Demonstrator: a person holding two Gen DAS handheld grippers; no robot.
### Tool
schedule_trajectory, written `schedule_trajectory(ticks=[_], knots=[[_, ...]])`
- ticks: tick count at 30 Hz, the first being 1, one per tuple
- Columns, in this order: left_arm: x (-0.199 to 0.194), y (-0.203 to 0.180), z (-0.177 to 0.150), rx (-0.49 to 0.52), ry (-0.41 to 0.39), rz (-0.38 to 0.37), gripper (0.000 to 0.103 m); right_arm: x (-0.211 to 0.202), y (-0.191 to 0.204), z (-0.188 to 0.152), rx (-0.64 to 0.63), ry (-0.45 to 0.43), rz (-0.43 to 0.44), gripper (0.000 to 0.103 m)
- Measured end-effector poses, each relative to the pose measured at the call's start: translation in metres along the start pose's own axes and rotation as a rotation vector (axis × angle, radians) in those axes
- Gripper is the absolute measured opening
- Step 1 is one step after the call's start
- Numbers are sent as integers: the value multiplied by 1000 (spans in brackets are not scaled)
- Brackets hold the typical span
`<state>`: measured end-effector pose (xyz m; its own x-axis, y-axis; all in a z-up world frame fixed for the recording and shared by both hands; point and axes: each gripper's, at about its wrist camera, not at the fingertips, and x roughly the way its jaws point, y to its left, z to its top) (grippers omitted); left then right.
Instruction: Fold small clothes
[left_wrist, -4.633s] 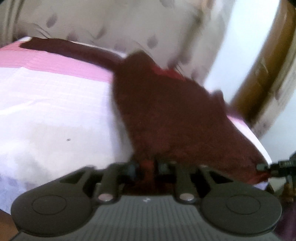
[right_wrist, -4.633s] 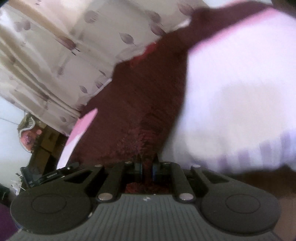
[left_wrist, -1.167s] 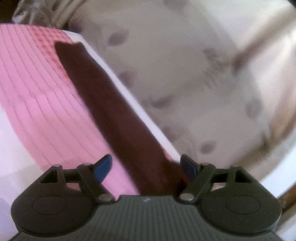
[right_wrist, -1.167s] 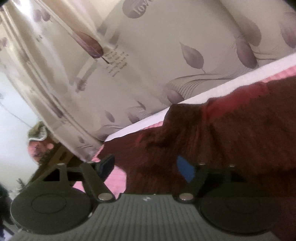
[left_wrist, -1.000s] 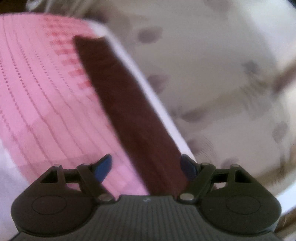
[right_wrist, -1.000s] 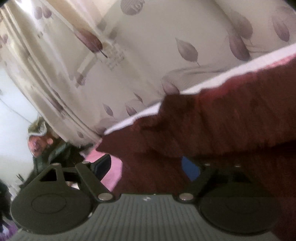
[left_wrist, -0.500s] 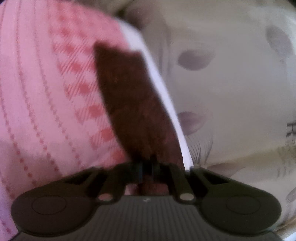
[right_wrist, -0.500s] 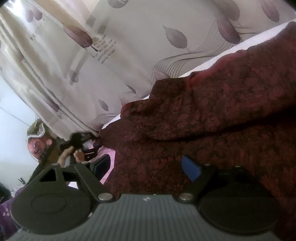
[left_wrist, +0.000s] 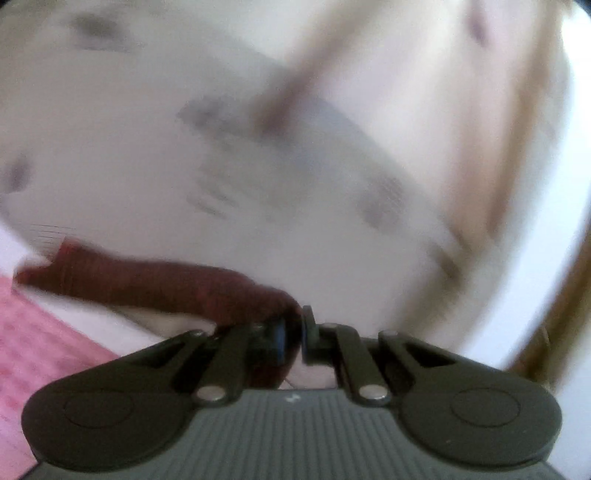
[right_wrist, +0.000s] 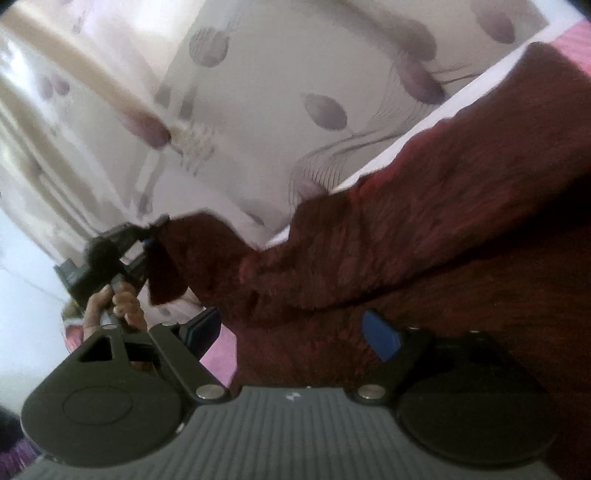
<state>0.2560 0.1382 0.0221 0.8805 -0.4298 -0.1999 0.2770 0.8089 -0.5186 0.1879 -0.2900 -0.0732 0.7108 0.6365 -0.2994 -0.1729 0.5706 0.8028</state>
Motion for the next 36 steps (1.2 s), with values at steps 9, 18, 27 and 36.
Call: schedule_trajectory(ticks=[9,18,27,36], knots=[[60,-126,-150,547,333,-5,8,-79,-35,35,71,-177,-72,88],[50,-143,-215,758,338,-5,92,-109,-50,68,43,-228,-134,90],[32,-170,-219,897,265,-58,98,-77,25,110,-207,-128,-78,90],[6,-174,-215,911,278,-119,98,-103,-13,113,-113,-155,-182,92]])
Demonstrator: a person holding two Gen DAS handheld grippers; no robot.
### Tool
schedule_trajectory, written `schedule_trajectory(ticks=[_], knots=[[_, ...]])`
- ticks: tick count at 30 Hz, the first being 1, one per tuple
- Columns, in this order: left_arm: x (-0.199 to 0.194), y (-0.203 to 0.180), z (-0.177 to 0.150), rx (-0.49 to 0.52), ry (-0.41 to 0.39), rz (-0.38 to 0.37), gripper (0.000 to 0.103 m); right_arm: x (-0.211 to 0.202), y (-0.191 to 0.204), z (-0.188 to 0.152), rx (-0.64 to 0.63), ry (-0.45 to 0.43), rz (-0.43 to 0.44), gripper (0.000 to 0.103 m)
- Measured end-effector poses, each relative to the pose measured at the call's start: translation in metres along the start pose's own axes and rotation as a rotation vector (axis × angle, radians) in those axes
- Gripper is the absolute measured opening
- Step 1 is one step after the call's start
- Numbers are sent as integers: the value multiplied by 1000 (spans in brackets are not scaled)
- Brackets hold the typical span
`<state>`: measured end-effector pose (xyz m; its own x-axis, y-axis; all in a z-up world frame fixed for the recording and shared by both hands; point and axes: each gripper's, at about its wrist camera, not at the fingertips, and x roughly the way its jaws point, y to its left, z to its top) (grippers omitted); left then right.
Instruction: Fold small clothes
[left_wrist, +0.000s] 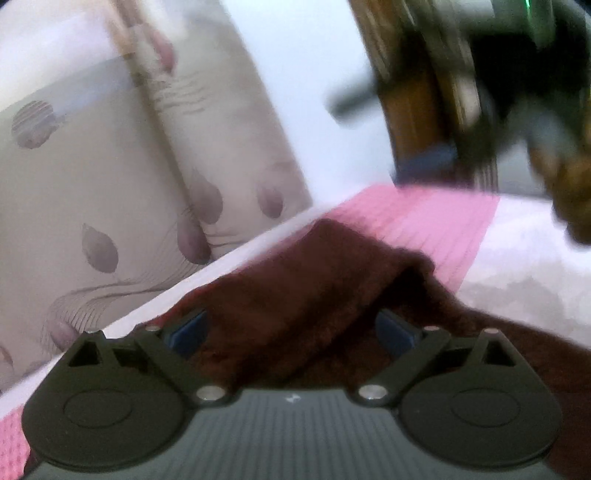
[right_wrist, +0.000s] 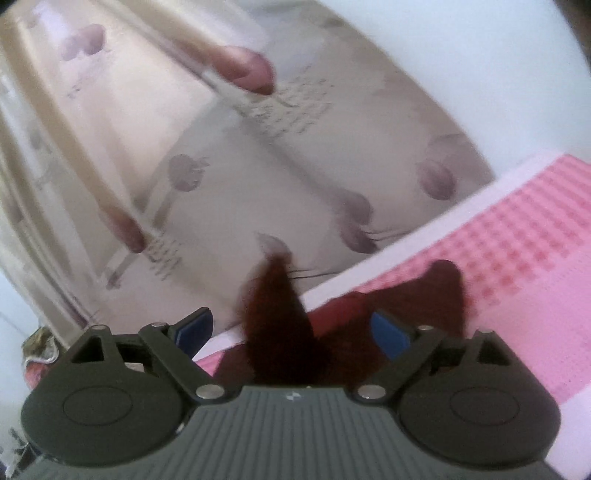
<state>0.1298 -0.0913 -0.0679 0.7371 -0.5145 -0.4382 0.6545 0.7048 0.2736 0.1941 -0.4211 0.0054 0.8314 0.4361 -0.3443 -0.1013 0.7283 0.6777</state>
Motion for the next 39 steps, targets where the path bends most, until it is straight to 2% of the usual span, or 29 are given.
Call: schedule_trajectory(ticks=[3,5,6,8,9,10,12,15,17,18,19,22,24,26,30,32,37,39], knots=[[-25,32,-2,-184,-6,-26,98,1,-20,-2,41,13,-40,92],[-41,62,-11,-364,-1,-14,98,6,-37,-2,87,28,-53,92],[-50,82,-22,-492,3,3,98,8,-44,-2,103,33,-59,90],[-66,112,-52,-694,-23,13,98,16,-53,-2,106,55,-57,84],[-72,123,-69,-773,-37,29,98,20,-55,-3,100,69,-57,76],[-76,132,-81,-823,-35,53,98,25,-56,-3,86,87,-63,66],[-79,148,-110,-921,-2,107,98,40,-52,-4,30,132,-76,58],[-83,159,-141,-1037,-14,95,98,66,-45,-11,-79,203,-204,58],[-85,159,-150,-1034,-31,110,97,80,-40,-18,-131,240,-206,49],[-86,157,-150,-1015,-32,121,97,84,-38,-20,-145,247,-201,24],[-86,155,-149,-995,-35,131,97,88,-34,-22,-171,258,-206,12],[-87,147,-143,-921,-39,173,98,75,-12,-22,-269,172,-174,11],[-90,148,-145,-923,-50,167,98,56,-1,-15,-301,86,-141,11],[-87,151,-145,-934,-54,168,98,44,-2,-13,-329,56,-159,11],[-86,152,-148,-952,-53,163,98,53,-37,-20,-283,113,-227,11],[-85,152,-149,-961,-50,168,98,60,-50,-28,-273,140,-231,11],[-84,152,-149,-967,-43,210,98,77,-54,-42,-313,130,-275,9],[-85,152,-149,-970,-34,254,98,81,-52,-44,-333,137,-280,9]])
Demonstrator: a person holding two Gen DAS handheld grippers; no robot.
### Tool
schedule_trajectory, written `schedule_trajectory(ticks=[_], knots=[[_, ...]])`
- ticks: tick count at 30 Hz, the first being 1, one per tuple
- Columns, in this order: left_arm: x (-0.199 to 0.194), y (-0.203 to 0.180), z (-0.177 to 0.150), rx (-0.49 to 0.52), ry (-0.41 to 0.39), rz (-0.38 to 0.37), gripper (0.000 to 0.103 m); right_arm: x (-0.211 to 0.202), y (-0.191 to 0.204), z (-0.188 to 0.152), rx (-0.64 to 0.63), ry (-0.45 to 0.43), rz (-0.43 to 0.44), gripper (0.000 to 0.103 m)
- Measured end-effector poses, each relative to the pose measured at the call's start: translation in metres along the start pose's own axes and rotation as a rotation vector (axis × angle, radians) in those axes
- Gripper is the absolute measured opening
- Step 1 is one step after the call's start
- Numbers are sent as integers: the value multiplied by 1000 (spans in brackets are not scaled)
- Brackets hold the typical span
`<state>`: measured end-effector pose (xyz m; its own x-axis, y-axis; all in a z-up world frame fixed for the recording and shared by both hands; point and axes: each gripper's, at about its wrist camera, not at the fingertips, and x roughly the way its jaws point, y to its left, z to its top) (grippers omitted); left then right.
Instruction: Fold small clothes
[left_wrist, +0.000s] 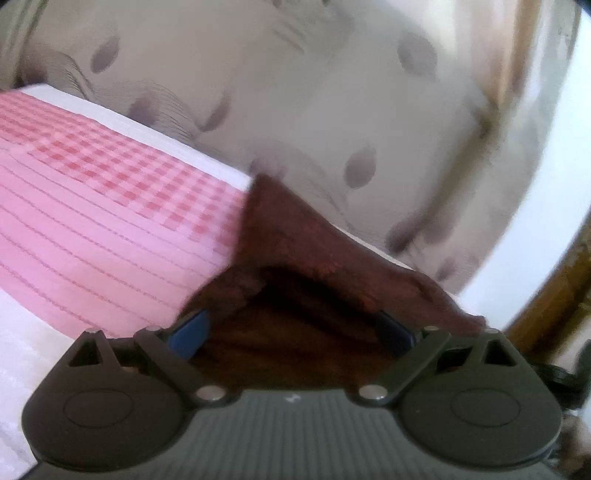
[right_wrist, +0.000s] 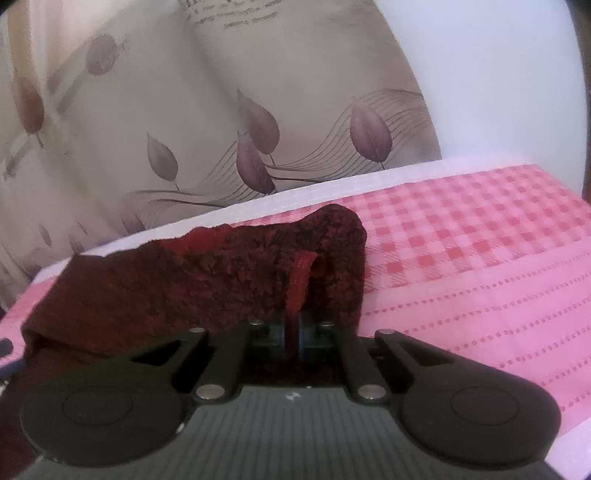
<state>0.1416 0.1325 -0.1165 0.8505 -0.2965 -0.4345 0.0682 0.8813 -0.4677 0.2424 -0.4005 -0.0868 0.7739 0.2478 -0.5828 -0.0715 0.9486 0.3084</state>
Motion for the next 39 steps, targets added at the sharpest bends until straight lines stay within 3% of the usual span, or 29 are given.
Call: schedule_trajectory(ticks=[2,4,6,8,12,13,19,23,26,31,33,35,36,39], knots=[[-1,3,1,-14,10,-17,98,-4,-3,3,24,13,15,10],[-7,2,6,-8,36,-46,98,-24,-14,7,126,-16,52,25],[-23,0,9,0,55,-100,97,-55,-14,2,145,-45,69,30],[-48,-3,8,39,57,-135,98,-87,-12,-11,131,-17,126,31],[-93,4,2,123,76,-146,98,-152,-2,-62,83,95,207,51],[-103,8,-1,129,85,-153,98,-165,2,-75,73,119,224,52],[-162,36,-29,137,148,-161,98,-225,20,-141,88,202,231,52],[-189,56,-50,99,174,-171,98,-243,22,-166,169,186,287,52],[-205,71,-64,43,218,-209,98,-248,20,-175,238,211,344,53],[-221,80,-81,16,208,-282,98,-258,19,-193,237,208,343,55],[-217,76,-83,4,250,-338,98,-255,16,-197,278,199,370,54],[-214,66,-88,40,276,-360,99,-249,18,-201,291,199,366,39],[-215,59,-90,84,270,-344,99,-245,20,-202,285,207,362,20],[-221,54,-97,124,246,-325,95,-249,29,-203,255,174,372,19]])
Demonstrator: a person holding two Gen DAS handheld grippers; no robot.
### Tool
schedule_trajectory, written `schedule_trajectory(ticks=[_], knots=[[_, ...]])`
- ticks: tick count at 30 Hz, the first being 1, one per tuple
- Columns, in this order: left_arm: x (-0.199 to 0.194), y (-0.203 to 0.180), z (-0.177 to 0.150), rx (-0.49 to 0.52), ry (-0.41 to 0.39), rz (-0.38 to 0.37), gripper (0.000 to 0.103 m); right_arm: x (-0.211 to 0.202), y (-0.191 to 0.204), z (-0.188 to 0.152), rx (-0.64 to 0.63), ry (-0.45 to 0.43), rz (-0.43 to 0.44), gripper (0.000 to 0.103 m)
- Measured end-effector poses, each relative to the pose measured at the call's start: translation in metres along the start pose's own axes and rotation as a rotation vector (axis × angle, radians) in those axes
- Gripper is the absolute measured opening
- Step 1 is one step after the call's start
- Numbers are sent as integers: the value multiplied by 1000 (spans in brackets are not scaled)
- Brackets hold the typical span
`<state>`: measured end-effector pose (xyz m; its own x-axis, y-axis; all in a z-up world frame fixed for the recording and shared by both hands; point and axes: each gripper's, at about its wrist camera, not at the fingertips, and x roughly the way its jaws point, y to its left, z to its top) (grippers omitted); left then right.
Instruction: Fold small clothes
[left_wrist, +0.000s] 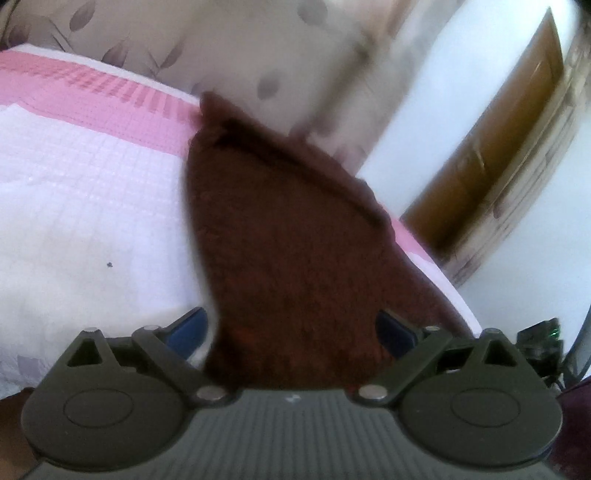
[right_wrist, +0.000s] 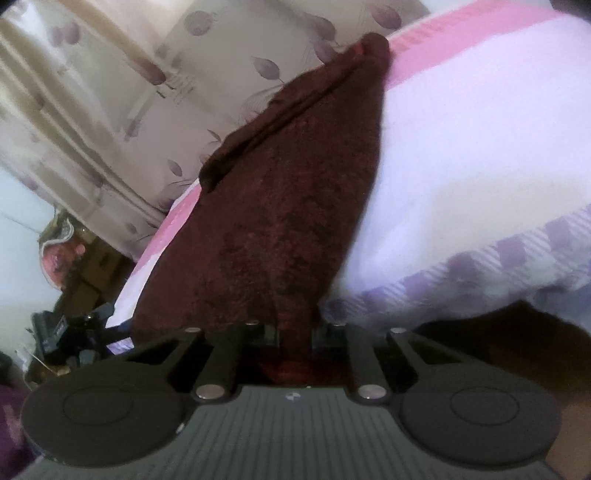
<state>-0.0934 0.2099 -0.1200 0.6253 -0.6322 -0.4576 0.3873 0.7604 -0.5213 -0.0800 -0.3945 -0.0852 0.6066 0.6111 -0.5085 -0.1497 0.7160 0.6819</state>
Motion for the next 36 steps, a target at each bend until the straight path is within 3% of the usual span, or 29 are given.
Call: schedule_trajectory(ticks=[2,3,4,10,15,18,20,21,22,23,24,25,27,30,32,33,34,35,36], knots=[[1,-4,-3,17,5,27,55,-7,3,-1,0,-33,11,18],[5,-5,-3,29,22,68,15,-11,2,1,4,-51,16,18],[7,-4,-4,37,23,95,13,-13,1,2,13,-66,19,18],[-9,-7,-7,-1,-14,61,10,-25,4,13,46,-110,67,17],[-31,-10,-24,21,12,65,10,-37,1,-5,71,-56,37,17],[-34,-12,-29,43,20,63,10,-39,-8,-18,89,-25,29,17],[-35,-14,-30,67,16,96,19,-38,-13,-18,108,-22,16,20],[-35,-13,-30,75,28,106,40,-38,-15,-19,114,-12,31,26],[-34,-13,-29,85,35,123,75,-38,-16,-18,119,-8,31,35],[-35,-14,-28,99,28,150,89,-39,-17,-17,119,-15,4,44],[-36,-16,-28,116,1,162,96,-40,-19,-18,118,-25,-18,62],[-38,-17,-28,134,-33,163,96,-41,-21,-16,116,-38,-27,74],[-38,-18,-24,140,-35,142,96,-40,-27,-13,132,-57,-36,75],[-23,-12,-19,74,11,41,96,-29,-34,-8,146,-51,-27,75],[-4,-8,-18,33,81,8,95,-16,-33,-7,135,-34,2,73],[6,-6,-19,19,117,20,83,-10,-31,-7,123,-18,13,58],[13,-4,-21,10,144,14,33,-2,-28,-8,107,6,12,27],[18,-3,-23,8,181,7,10,5,-24,-8,96,30,9,16],[18,-4,-24,14,184,15,10,6,-21,-10,80,32,4,17]])
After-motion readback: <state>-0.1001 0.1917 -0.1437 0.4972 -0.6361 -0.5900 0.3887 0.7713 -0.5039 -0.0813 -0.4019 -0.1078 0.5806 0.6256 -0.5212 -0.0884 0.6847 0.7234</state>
